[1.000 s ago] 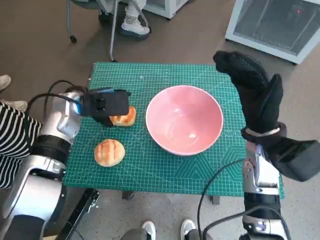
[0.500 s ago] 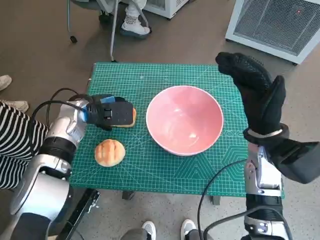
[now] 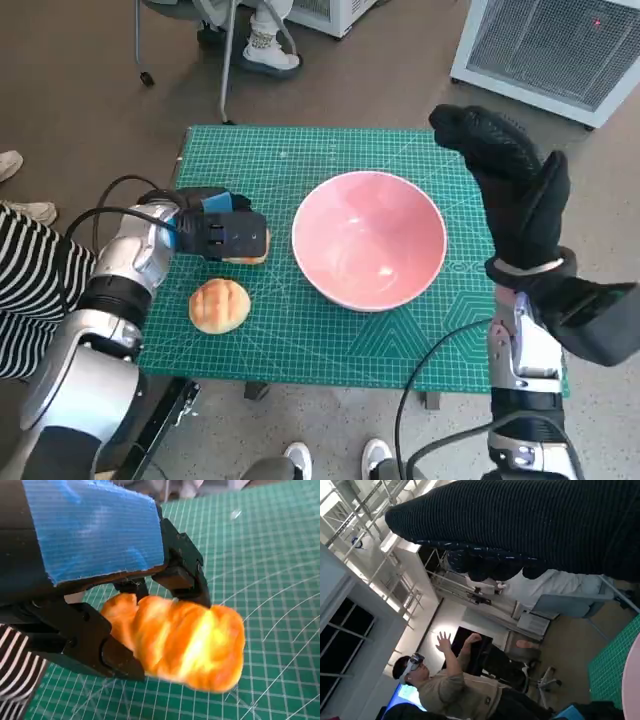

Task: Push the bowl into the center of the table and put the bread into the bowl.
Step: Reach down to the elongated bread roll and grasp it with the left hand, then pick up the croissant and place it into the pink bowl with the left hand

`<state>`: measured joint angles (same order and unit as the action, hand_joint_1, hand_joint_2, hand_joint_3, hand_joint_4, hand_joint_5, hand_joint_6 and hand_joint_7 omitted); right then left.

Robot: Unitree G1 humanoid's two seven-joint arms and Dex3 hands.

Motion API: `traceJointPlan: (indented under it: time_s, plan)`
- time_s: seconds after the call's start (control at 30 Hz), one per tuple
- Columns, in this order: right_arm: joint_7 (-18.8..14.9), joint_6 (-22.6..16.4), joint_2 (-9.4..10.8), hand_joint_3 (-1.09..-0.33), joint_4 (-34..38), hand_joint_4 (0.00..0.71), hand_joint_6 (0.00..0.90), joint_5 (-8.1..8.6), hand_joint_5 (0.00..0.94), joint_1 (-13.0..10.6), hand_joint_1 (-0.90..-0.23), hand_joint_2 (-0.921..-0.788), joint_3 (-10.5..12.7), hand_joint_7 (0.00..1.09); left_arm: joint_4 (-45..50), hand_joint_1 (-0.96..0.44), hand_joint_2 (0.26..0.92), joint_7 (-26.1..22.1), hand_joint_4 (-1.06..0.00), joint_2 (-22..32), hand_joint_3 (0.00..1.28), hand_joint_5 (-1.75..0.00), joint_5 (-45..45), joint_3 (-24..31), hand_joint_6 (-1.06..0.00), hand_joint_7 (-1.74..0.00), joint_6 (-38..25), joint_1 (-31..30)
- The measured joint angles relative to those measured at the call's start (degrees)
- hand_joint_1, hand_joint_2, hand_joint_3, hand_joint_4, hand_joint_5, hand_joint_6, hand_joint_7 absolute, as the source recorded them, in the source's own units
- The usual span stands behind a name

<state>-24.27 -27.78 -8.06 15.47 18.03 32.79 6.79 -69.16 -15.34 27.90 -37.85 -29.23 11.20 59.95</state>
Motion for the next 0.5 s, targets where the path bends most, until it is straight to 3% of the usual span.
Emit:
traceJointPlan:
  time_s: [0.5]
  plan:
    - [-0.31, -0.22, 0.32, -0.709, 0.53, 0.165, 0.009, 0.02, 0.000, 0.00, -0.729, -0.921, 0.02, 0.61, 0.29, 0.00, 0.920, 6.09, -0.68, 1.77, 0.06, -1.20, 1.17, 2.96, -0.66, -1.10, 6.01, -1.07]
